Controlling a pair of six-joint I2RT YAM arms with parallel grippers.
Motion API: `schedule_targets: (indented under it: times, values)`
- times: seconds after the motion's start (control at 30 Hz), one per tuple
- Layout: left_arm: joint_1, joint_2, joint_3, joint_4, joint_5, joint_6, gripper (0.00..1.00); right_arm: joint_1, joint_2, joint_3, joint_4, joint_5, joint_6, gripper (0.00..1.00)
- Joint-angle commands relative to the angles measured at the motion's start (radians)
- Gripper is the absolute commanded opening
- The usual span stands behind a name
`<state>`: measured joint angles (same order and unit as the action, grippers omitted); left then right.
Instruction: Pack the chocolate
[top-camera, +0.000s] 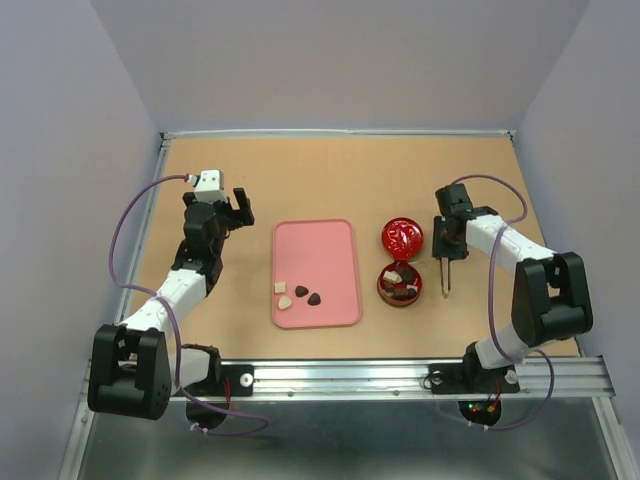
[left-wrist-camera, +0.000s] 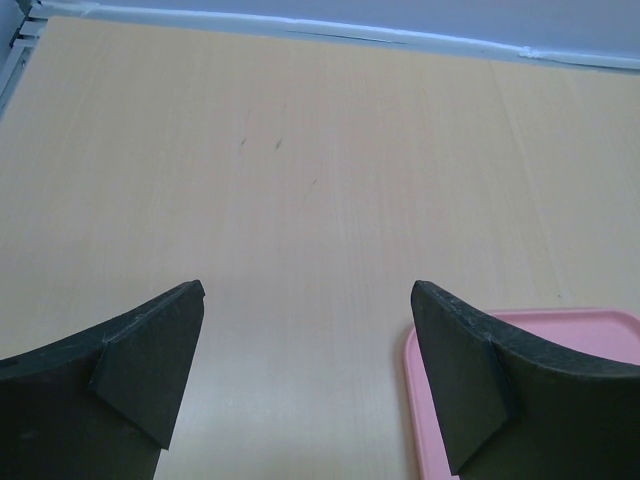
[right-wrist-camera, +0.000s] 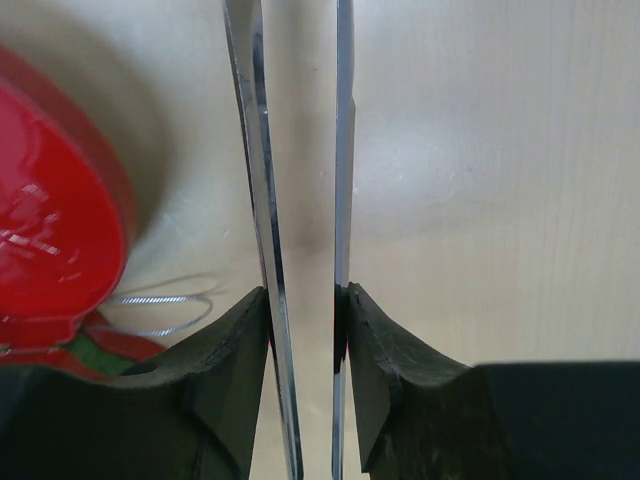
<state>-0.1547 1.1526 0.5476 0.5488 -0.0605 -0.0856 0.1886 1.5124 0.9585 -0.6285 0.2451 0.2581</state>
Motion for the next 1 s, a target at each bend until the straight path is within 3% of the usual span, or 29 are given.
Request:
schedule_targets:
  times: [0.0, 0.2, 0.57, 0.63, 0.67, 0.87, 0.97]
  values:
    - [0.003, 0.006, 0.038, 0.039, -0.004, 0.006, 0.96, -0.046, 0.054, 0.052, 0.081, -0.010, -0.008, 0.41]
    - [0.004, -0.005, 0.034, 0.037, -0.012, 0.009, 0.96, -0.092, 0.195, 0.141, 0.139, -0.018, -0.020, 0.41]
    - [0.003, 0.002, 0.035, 0.036, -0.016, 0.009, 0.96, -0.163, 0.307, 0.252, 0.216, -0.061, -0.048, 0.45]
    - [0.003, 0.001, 0.037, 0.034, -0.016, 0.012, 0.96, -0.173, 0.330, 0.266, 0.225, -0.075, -0.057, 0.54]
    - [0.003, 0.002, 0.037, 0.033, -0.019, 0.012, 0.96, -0.176, 0.338, 0.267, 0.227, -0.076, -0.059, 0.63]
    - [0.004, 0.004, 0.038, 0.030, -0.024, 0.009, 0.96, -0.183, 0.338, 0.249, 0.239, -0.076, -0.057, 0.71]
    - [0.003, 0.002, 0.041, 0.030, -0.022, 0.007, 0.96, -0.183, 0.307, 0.240, 0.239, -0.063, -0.053, 0.84]
